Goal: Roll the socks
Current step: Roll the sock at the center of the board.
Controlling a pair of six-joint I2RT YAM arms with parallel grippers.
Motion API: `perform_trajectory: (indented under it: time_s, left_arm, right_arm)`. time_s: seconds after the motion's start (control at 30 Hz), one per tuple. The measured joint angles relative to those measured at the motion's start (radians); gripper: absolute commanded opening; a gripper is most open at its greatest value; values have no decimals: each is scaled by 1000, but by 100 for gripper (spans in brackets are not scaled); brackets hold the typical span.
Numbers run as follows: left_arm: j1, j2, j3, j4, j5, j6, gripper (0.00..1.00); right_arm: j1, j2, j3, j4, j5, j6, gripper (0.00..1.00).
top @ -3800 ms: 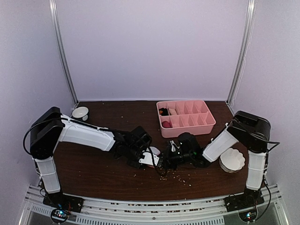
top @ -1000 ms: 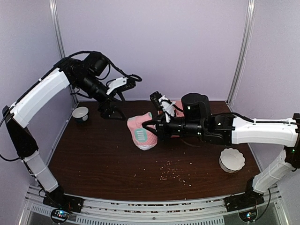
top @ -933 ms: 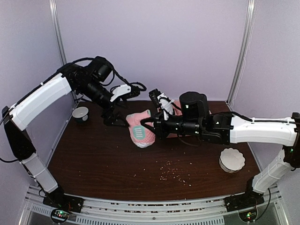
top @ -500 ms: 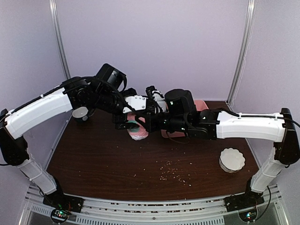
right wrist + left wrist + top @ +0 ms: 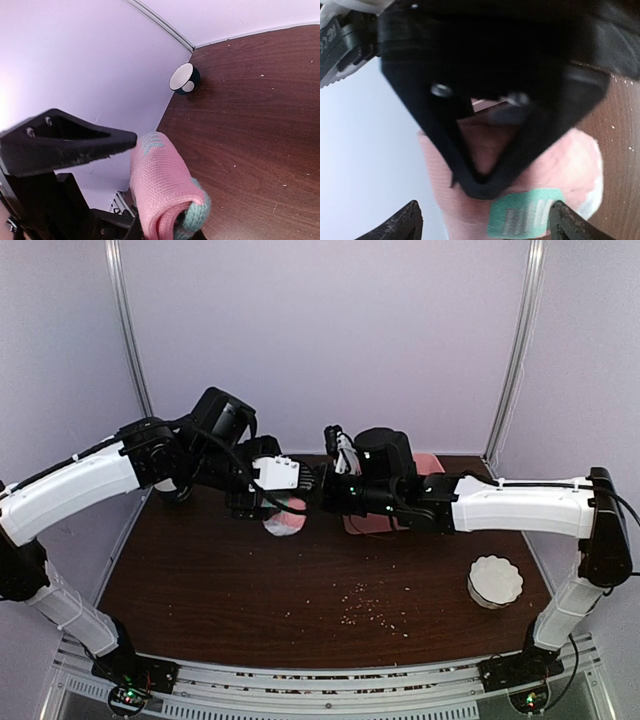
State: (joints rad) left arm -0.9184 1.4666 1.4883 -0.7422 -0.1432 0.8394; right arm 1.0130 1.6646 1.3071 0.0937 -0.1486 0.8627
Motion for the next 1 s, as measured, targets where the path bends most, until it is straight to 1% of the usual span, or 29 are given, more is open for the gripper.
perform_trajectory:
  time_s: [0.1, 0.2, 0.53, 0.77, 1.0]
  left_arm:
    - [0, -17, -22, -38, 5, 42, 89]
    - [0, -37, -37, -50, 0, 57, 82]
    - [-2, -41, -39, 58, -119, 68, 80]
    - [-4, -42, -124, 174, -221, 112, 77]
    - [-14, -40, -196, 280, -307, 167, 77]
  right_arm:
    - [-5, 0, 0, 21, -34, 57, 0]
    - [-4, 3, 0, 31, -66, 92, 0]
    - [-10, 13, -12, 117, -115, 176, 0]
    - [-29, 60, -57, 252, -150, 308, 0]
    - [-36, 118, -141, 481, -150, 484, 0]
